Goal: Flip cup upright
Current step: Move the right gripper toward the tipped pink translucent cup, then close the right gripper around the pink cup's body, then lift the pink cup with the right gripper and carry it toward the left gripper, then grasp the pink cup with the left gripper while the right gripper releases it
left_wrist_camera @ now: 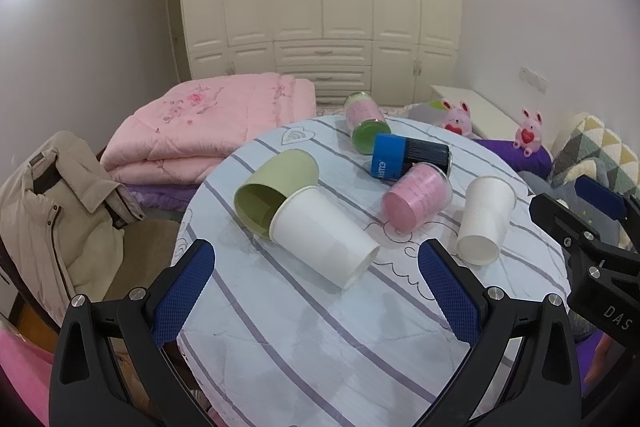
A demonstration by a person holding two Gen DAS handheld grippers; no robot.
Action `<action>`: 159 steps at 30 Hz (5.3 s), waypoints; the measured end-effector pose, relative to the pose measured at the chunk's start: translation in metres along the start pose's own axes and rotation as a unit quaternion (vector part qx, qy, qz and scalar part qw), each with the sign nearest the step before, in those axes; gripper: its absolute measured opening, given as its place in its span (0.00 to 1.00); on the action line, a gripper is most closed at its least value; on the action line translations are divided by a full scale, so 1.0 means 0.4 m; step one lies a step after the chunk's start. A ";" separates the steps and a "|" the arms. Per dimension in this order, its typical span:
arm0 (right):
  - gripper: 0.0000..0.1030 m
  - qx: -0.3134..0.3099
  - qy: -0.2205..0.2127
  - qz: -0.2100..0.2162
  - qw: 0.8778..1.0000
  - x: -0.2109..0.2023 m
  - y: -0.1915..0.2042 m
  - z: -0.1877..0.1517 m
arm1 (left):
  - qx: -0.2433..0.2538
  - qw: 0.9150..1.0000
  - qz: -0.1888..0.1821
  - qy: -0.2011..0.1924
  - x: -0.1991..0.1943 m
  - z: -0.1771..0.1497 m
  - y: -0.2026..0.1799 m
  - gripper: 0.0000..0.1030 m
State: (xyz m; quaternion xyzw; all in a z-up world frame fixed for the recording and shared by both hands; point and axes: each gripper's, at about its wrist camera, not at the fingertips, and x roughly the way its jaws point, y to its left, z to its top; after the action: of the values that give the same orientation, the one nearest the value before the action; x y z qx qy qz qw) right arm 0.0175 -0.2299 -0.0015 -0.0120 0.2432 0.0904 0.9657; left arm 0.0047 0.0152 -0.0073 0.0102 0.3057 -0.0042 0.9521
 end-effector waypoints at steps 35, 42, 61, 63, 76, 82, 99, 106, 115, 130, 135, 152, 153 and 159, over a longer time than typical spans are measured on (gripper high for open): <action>0.81 0.263 0.094 -0.005 0.960 0.285 0.096 0.063 | 0.022 1.000 0.008 0.011 0.219 0.164 0.157 1.00; 0.81 0.305 0.119 -0.030 0.945 0.354 0.100 0.055 | 0.035 0.999 -0.010 0.016 0.259 0.188 0.170 1.00; 0.81 0.258 0.174 -0.121 0.943 0.438 0.081 0.051 | 0.040 0.997 -0.058 0.044 0.318 0.184 0.191 1.00; 0.81 0.237 0.186 -0.110 0.947 0.451 0.090 0.049 | 0.042 0.996 -0.056 0.046 0.319 0.182 0.193 1.00; 0.68 0.136 0.230 -0.092 0.959 0.493 0.136 0.033 | 0.032 0.996 -0.057 0.055 0.304 0.172 0.210 1.00; 0.68 0.132 0.233 -0.061 0.961 0.461 0.125 0.029 | 0.027 0.996 -0.061 0.063 0.288 0.162 0.197 1.00; 0.68 0.105 0.231 0.019 0.967 0.296 0.082 -0.019 | 0.035 0.994 -0.058 0.090 0.209 0.107 0.079 1.00; 0.68 0.096 0.236 0.057 0.965 0.250 0.079 -0.070 | 0.048 0.992 -0.054 0.099 0.174 0.077 0.024 1.00; 0.69 0.086 0.252 0.069 0.961 0.243 0.082 -0.110 | 0.046 0.991 -0.052 0.115 0.157 0.050 -0.007 1.00; 0.71 0.102 0.256 0.090 0.957 0.182 0.041 -0.101 | 0.042 0.992 -0.050 0.107 0.105 0.047 -0.024 1.00; 0.72 0.101 0.232 0.093 0.963 0.137 0.020 -0.083 | 0.043 0.993 -0.049 0.102 0.088 0.042 -0.030 1.00; 0.93 0.017 0.048 -0.122 0.991 -0.022 -0.043 -0.025 | 0.020 0.996 -0.034 0.082 0.035 0.010 -0.112 1.00; 0.93 0.024 0.046 -0.116 0.992 -0.021 -0.049 -0.024 | 0.020 0.996 -0.034 0.082 0.036 0.008 -0.118 1.00; 0.93 0.035 0.031 -0.123 0.991 -0.035 -0.073 -0.031 | 0.014 0.996 -0.033 0.087 0.043 -0.003 -0.145 1.00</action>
State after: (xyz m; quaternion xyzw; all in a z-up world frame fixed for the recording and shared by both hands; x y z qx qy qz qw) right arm 0.0049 -0.2616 -0.0066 -0.0105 0.2724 -0.0384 0.9613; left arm 0.0171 -0.0428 -0.0193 0.0133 0.3877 -0.0388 0.9209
